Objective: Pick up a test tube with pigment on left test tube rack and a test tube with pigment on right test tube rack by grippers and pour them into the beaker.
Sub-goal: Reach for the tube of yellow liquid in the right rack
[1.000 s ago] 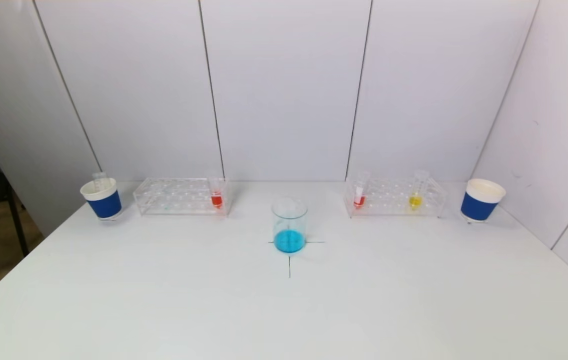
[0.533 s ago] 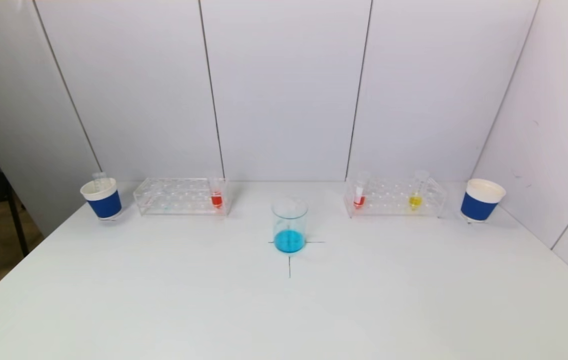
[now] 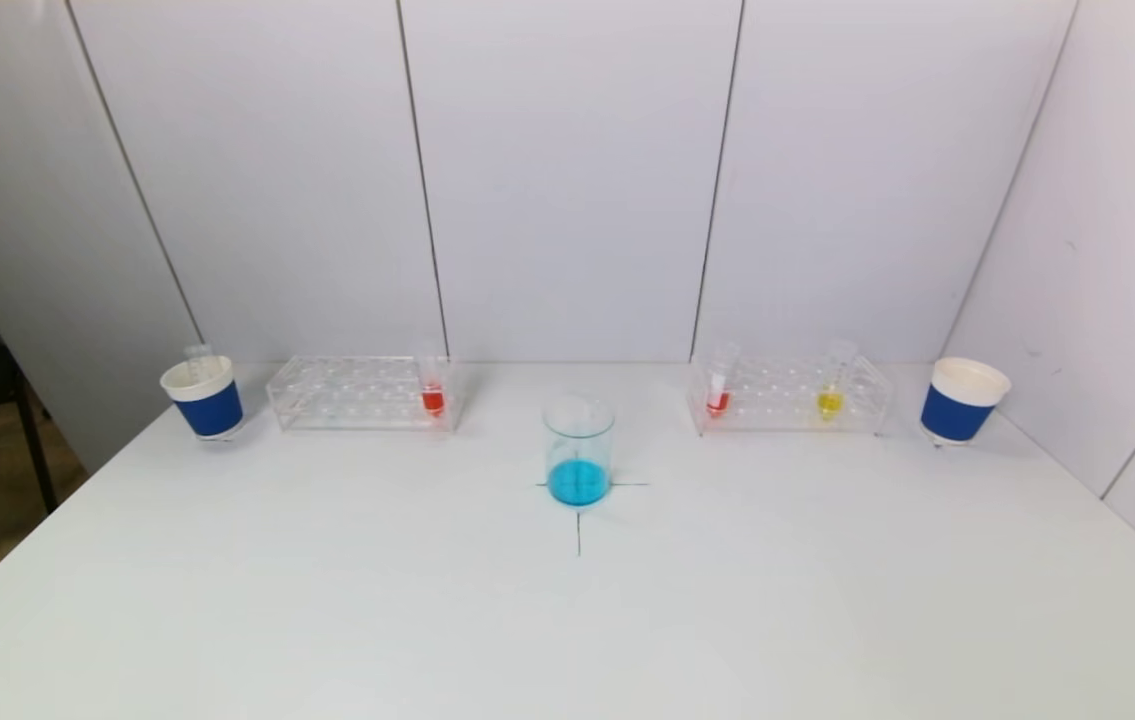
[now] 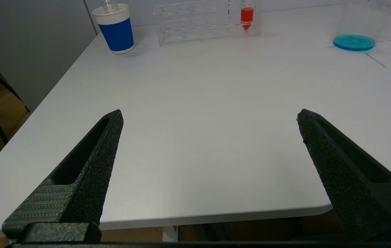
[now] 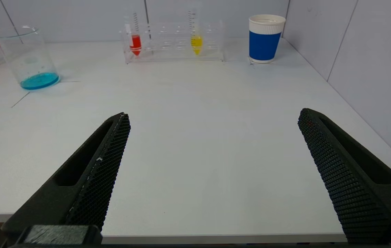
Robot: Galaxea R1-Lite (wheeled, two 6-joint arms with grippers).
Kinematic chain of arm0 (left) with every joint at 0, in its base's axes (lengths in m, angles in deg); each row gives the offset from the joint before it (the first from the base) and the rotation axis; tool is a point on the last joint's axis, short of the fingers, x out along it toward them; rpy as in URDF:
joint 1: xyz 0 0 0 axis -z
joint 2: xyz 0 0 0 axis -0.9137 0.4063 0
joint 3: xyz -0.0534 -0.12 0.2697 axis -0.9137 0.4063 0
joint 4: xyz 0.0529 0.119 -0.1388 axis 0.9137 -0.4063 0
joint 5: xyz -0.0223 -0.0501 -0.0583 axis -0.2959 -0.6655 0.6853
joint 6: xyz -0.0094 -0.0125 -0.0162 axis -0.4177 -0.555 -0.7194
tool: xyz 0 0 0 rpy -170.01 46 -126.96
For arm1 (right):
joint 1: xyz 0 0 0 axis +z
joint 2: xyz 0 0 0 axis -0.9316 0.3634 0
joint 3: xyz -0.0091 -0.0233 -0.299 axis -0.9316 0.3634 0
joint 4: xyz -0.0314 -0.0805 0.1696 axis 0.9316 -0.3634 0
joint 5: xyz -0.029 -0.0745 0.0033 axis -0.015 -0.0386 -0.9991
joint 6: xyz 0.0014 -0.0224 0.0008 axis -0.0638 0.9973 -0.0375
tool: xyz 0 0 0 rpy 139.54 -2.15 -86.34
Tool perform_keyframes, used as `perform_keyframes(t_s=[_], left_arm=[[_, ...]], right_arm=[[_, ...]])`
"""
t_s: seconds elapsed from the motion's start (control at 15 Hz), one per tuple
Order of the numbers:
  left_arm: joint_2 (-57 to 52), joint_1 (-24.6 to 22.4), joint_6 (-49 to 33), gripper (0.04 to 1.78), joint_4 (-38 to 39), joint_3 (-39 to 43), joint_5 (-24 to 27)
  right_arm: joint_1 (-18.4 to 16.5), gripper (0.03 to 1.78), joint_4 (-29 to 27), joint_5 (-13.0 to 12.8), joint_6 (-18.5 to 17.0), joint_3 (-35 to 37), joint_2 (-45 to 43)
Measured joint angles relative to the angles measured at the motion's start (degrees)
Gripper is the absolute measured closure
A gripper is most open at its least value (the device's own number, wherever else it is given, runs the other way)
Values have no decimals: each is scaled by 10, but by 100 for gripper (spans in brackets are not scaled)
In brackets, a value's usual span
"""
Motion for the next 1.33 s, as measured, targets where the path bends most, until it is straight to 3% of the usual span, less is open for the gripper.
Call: perform_keyframes(t_s=[1.33], left_arm=[[0,0,-1,6,0,0,-1]], right_arm=[[0,4,3,5,13,-15,0]])
